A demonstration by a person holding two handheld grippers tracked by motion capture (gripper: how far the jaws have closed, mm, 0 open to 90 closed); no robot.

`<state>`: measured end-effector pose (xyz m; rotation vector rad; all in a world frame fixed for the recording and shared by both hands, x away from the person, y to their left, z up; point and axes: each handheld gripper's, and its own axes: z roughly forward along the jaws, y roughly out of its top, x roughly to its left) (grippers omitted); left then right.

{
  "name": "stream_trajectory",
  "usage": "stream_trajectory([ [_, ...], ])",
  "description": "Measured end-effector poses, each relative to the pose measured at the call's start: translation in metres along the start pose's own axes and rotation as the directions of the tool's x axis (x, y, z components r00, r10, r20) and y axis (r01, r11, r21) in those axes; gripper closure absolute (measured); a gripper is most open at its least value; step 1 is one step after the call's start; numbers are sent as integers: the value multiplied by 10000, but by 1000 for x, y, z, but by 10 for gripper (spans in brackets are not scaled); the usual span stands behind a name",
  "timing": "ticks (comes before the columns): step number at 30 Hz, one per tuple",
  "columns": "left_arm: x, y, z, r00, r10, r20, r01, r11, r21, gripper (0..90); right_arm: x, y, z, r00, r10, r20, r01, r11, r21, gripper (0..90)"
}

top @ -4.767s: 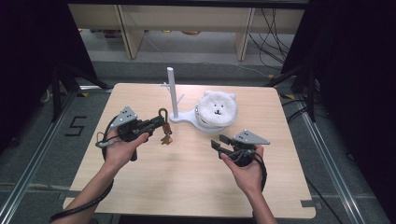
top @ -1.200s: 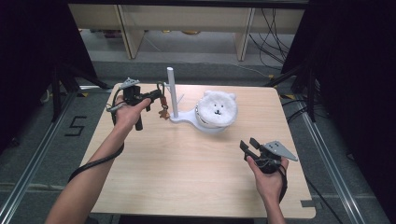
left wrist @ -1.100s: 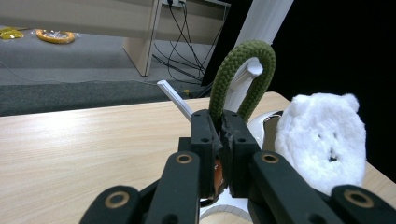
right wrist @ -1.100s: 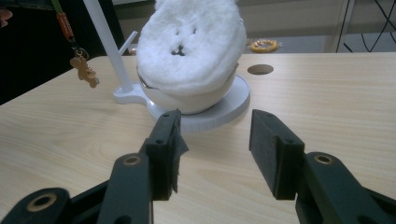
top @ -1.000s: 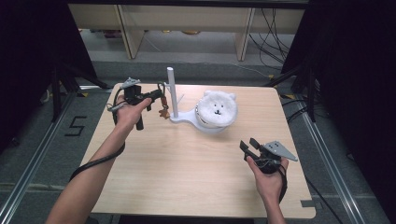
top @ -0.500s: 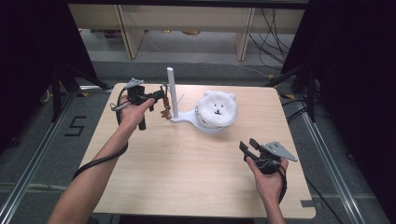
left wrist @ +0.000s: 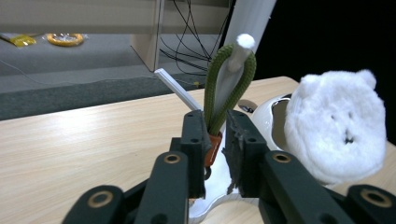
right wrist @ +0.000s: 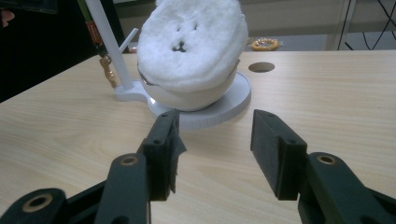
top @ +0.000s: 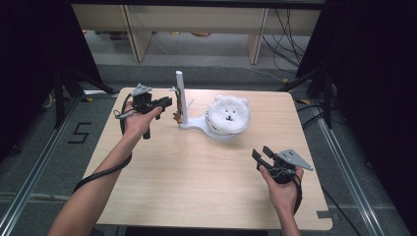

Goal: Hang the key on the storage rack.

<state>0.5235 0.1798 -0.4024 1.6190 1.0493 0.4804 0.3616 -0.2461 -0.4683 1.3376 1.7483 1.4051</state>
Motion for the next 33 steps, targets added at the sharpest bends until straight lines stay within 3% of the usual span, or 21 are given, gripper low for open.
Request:
stream_trajectory([
  [7, -3, -6, -23, 9933, 1069, -435, -1068, 9943, 46, 631, -2, -1, 1, 10000, 27, -67, -28, 9999, -160, 529],
  [13, -6, -14, -41, 9889, 1411, -470, -1413, 9900, -18, 544, -3, -1, 1, 10000, 65, -2, -65, 10000, -72, 528],
  [19, -10, -23, -59, 9848, 1661, -505, -1668, 9859, -103, 490, 0, -1, 0, 9990, 443, 106, -443, 9990, 43, 523],
  [23, -10, -33, -73, 9813, 1792, -707, -1811, 9832, -208, 443, -3, -2, 0, 9996, 234, 160, -233, 9997, -30, 519],
  [24, -10, -37, -77, 9793, 1857, -810, -1875, 9821, -163, 443, -2, -2, -1, 9987, 485, 172, -486, 9988, 56, 518],
  [25, -10, -40, -80, 9781, 1891, -873, -1911, 9814, -155, 435, -5, -2, 1, 9998, 152, 156, -150, 9998, -148, 517],
  [28, -9, -57, -95, 9745, 1906, -1189, -1937, 9809, -153, 421, -8, -3, 0, 9997, 53, 224, -53, 10000, -6, 516],
  [29, -9, -57, -95, 9745, 1906, -1189, -1937, 9809, -153, 418, -8, -3, 0, 9996, 214, 204, -214, 9998, -15, 515],
  [31, -8, -74, -105, 9751, 1771, -1332, -1819, 9830, -248, 416, -10, -4, 1, 9997, 57, 243, -57, 10000, 0, 514],
  [32, -8, -74, -105, 9751, 1771, -1332, -1819, 9830, -248, 416, -10, -4, 1, 9997, 57, 243, -57, 10000, 0, 514],
  [33, -8, -89, -111, 9767, 1617, -1412, -1682, 9851, -352, 416, -6, -5, 0, 9979, 543, 340, -548, 9984, 140, 512],
])
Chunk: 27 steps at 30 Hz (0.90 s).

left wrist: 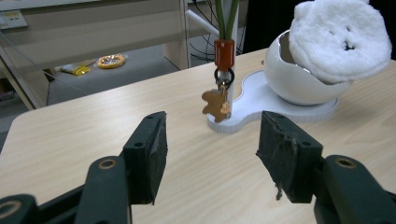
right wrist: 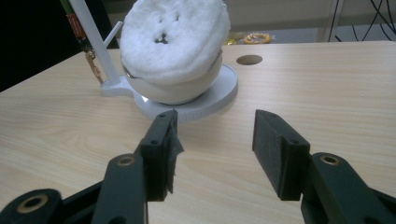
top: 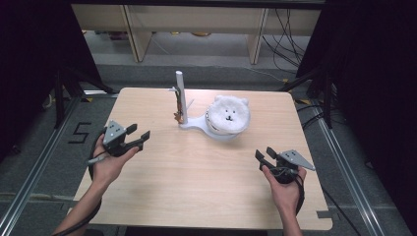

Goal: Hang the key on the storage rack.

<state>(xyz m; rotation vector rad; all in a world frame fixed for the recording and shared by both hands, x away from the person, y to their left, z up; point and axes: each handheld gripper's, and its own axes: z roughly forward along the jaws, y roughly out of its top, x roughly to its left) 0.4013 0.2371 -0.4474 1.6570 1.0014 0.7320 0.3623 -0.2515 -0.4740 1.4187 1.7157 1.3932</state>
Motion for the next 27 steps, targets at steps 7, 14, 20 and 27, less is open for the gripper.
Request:
stream_trajectory([
  [7, -4, -47, -12, 9990, -311, -315, 316, 9994, 171, 411, -6, -3, 4, 9983, -583, 67, 583, 9983, 1, 506],
  [14, -2, -78, -16, 9960, -545, -714, 552, 9984, 84, 390, -6, -8, 6, 9995, -287, 156, 285, 9995, 107, 502],
  [20, -3, -84, -17, 9950, -270, -959, 260, 9996, -112, 386, -10, -14, 9, 9983, -562, 121, 560, 9983, 173, 494],
  [27, -4, -85, -17, 9939, -261, -1070, 243, 9995, -179, 380, -12, -22, 13, 9958, -822, 414, 813, 9964, 228, 481],
])
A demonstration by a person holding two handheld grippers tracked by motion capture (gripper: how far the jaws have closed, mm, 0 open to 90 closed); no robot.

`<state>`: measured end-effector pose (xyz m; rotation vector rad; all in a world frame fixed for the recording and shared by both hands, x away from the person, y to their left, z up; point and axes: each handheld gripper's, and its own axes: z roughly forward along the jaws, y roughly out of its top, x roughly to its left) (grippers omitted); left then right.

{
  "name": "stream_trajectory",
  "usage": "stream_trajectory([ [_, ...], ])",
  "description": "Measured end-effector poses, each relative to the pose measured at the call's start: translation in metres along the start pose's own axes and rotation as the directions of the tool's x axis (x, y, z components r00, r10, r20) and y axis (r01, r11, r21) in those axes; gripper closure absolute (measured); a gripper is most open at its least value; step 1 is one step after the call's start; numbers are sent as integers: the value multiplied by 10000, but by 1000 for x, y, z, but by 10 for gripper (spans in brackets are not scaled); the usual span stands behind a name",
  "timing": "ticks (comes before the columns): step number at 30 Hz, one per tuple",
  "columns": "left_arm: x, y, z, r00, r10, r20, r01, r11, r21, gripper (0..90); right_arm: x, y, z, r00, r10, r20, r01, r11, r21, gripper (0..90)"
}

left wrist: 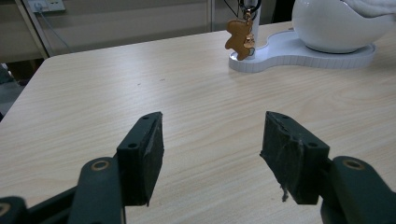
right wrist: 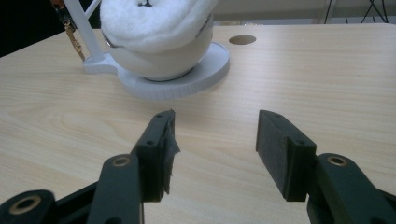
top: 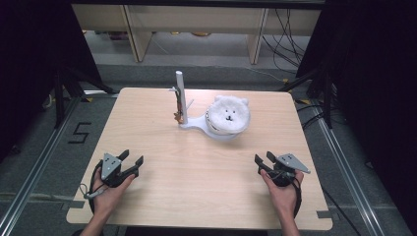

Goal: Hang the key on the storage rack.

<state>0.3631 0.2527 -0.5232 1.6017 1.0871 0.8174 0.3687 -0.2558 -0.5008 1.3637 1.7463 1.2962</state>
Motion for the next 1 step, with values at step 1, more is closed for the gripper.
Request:
stream_trajectory([
  [1, 0, 0, 0, 10000, -32, 17, 33, 10000, -27, 380, 1, 0, -2, 9998, 186, -51, -185, 9997, 188, 481],
])
